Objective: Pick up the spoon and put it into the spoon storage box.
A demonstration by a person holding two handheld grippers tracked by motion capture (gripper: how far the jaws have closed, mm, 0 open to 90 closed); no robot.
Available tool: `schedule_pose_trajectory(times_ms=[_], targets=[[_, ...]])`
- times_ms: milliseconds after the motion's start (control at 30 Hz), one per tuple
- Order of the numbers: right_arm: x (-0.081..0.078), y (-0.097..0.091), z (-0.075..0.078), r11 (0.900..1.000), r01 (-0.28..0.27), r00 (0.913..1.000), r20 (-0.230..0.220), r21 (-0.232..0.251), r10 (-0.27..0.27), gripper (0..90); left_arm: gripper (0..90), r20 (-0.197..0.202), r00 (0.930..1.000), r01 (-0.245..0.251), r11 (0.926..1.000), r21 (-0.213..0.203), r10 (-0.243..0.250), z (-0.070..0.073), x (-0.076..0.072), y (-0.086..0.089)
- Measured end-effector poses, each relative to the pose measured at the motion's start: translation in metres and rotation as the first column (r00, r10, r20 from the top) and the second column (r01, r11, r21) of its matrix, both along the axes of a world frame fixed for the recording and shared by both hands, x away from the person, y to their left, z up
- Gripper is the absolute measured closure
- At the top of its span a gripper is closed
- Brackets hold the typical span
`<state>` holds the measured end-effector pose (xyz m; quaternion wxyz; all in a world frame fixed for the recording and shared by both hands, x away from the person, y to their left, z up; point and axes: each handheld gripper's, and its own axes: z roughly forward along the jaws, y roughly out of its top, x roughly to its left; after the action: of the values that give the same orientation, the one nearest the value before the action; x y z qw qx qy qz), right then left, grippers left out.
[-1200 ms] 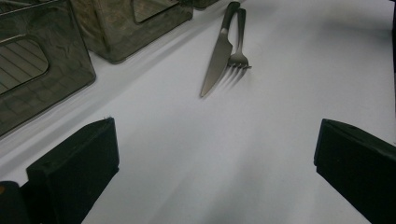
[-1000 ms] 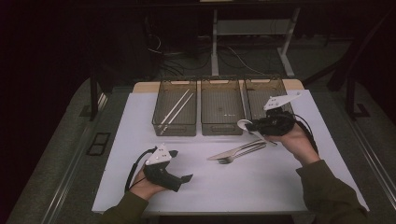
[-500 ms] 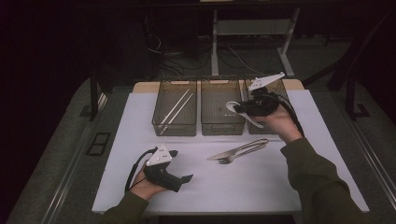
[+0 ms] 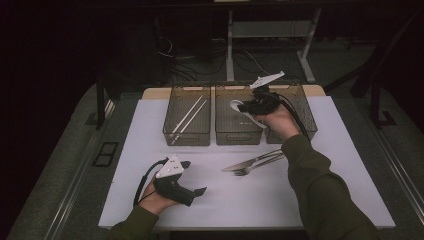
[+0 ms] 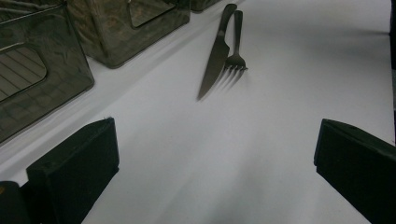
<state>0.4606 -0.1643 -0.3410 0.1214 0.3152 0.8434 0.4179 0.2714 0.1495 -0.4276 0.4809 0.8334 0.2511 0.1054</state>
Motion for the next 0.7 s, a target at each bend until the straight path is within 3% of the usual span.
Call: schedule_pose_trajectory(times_ms=[300,567,700], targets=[[0.014,0.013,-0.021,0.9999,0.011,0.9999,-0.007,0.007,-0.011,79.4,0.0,0.004,0.9999,0.013,0.9999,0.004,-0.013,0.002,-0.001,0.000],[0.014,0.026,-0.037,0.9969,-0.011,0.9991,-0.042,-0.078,0.008,79.3,0.0,0.000,0.9999,0.012,0.9998,-0.015,-0.012,0.002,-0.001,0.000],[0.013,0.028,-0.040,0.9956,-0.031,0.9977,-0.063,-0.088,0.026,79.0,0.0,-0.003,0.9999,0.011,0.9998,-0.019,-0.011,0.002,-0.002,-0.001]])
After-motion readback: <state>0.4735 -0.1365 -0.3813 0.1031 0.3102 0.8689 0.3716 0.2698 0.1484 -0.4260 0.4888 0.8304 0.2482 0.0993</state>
